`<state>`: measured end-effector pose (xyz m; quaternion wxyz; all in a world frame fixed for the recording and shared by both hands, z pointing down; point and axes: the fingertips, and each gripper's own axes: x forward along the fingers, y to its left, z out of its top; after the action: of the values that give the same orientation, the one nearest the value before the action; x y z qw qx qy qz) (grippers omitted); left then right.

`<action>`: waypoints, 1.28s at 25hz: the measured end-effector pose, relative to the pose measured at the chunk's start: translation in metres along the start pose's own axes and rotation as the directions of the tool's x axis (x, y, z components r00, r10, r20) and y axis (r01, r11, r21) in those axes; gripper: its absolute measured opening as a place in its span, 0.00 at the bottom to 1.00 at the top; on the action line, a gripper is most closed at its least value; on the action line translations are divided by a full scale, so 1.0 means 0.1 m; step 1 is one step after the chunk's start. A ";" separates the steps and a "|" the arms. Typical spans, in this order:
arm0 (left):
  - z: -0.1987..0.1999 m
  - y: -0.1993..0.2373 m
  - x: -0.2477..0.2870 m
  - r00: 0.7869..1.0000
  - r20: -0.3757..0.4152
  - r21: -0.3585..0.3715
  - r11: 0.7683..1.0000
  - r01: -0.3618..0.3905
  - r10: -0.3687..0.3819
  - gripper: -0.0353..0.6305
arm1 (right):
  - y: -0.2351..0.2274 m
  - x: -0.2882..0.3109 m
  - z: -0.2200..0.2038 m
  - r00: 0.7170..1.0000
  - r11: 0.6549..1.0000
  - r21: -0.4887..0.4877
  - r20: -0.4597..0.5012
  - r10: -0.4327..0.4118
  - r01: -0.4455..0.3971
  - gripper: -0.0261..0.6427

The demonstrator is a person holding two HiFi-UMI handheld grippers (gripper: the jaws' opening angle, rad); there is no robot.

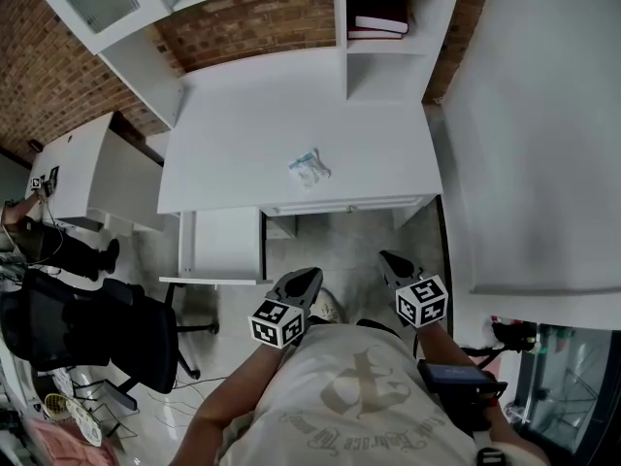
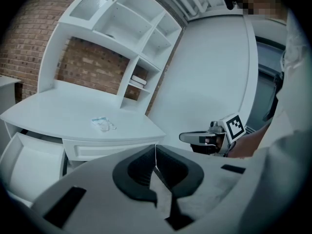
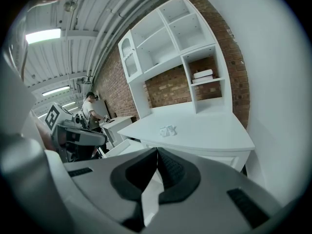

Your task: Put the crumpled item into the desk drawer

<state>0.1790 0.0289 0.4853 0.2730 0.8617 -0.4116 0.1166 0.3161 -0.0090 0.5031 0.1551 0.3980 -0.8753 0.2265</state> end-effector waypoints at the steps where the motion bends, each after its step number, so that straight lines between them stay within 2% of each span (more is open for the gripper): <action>1: 0.02 0.02 0.01 1.000 0.001 0.001 1.000 0.006 -0.006 0.09 | 0.00 0.02 0.02 1.000 1.000 -0.001 0.000 -0.005 0.005 0.07; 17: 0.30 0.45 0.02 0.997 0.032 0.024 0.997 0.068 -0.069 0.09 | 0.17 0.44 0.28 0.999 0.998 -0.035 -0.002 -0.048 0.048 0.07; 32: 0.38 0.80 -0.23 0.996 0.086 0.001 1.000 0.012 -0.012 0.09 | 0.39 0.73 0.43 1.000 0.997 -0.071 -0.008 -0.021 0.021 0.07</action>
<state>0.1015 -0.0188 0.4739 0.2558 0.8684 -0.4175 0.0779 0.2359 -0.0541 0.4888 0.1754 0.4004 -0.8779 0.1956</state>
